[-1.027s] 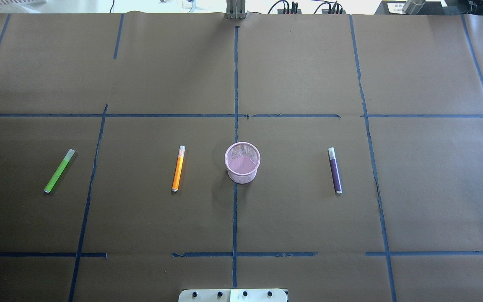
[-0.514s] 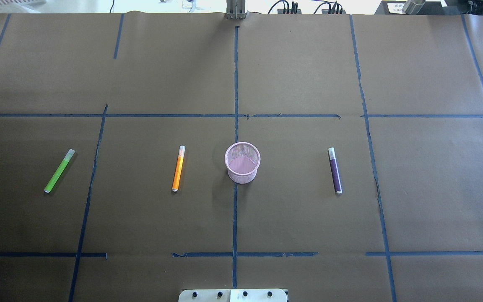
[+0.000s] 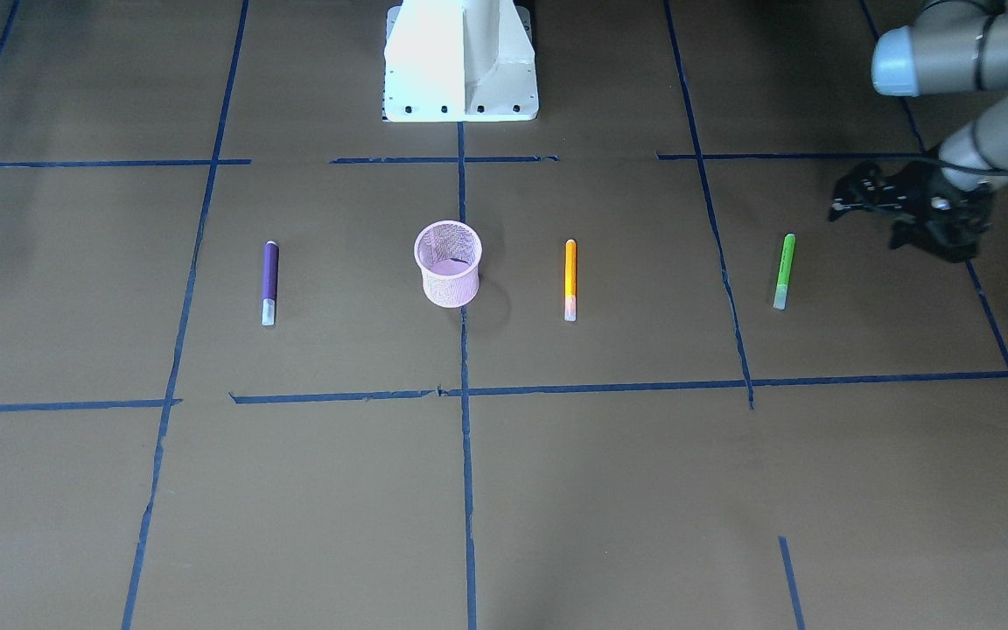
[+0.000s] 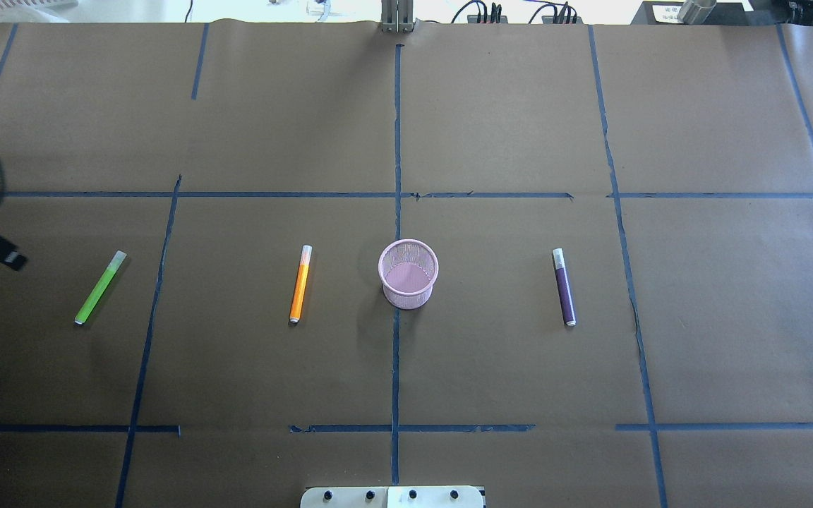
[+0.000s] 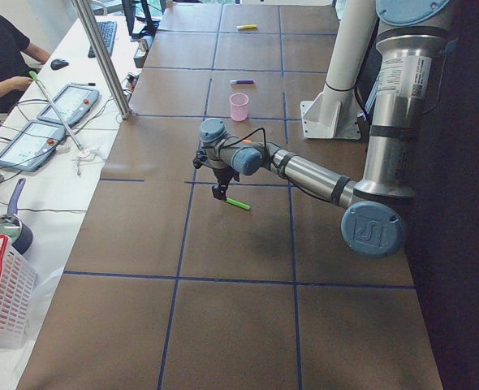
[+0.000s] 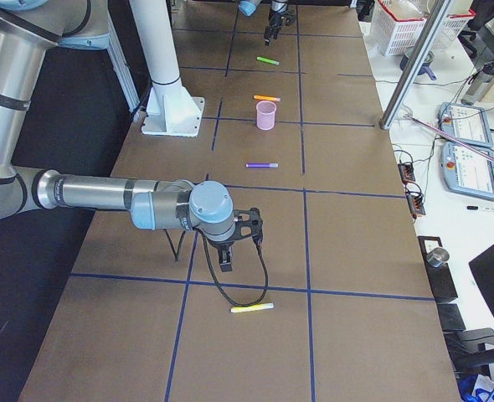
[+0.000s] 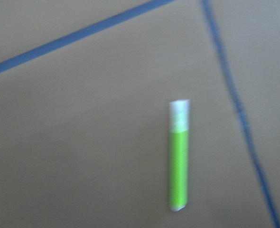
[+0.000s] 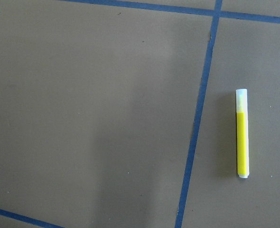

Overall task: Collect pens into pen holder
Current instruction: 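Lower the left gripper onto the green highlighter and close on it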

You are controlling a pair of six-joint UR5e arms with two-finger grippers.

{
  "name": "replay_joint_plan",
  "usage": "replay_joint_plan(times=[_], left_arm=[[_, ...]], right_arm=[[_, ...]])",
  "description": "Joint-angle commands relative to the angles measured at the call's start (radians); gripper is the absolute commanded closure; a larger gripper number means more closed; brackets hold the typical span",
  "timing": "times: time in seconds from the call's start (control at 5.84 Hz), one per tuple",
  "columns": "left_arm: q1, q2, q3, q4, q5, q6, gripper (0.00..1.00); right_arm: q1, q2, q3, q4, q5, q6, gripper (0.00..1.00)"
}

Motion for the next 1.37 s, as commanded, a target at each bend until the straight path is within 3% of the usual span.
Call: replay_joint_plan(times=[0.0,0.34,1.2], left_arm=[[0.034,-0.022,0.058,-0.006,0.051,-0.011,0.03],[0.059,-0.098,0.144,-0.004,0.048,-0.012,0.03],[0.097,-0.105,0.183,-0.006,0.051,-0.011,0.30]], right_arm=[[-0.005,-0.008,-0.004,-0.004,-0.008,-0.008,0.00],[-0.005,-0.009,-0.010,-0.001,-0.012,-0.010,0.00],[-0.023,-0.006,-0.033,-0.001,-0.011,0.001,0.00]])
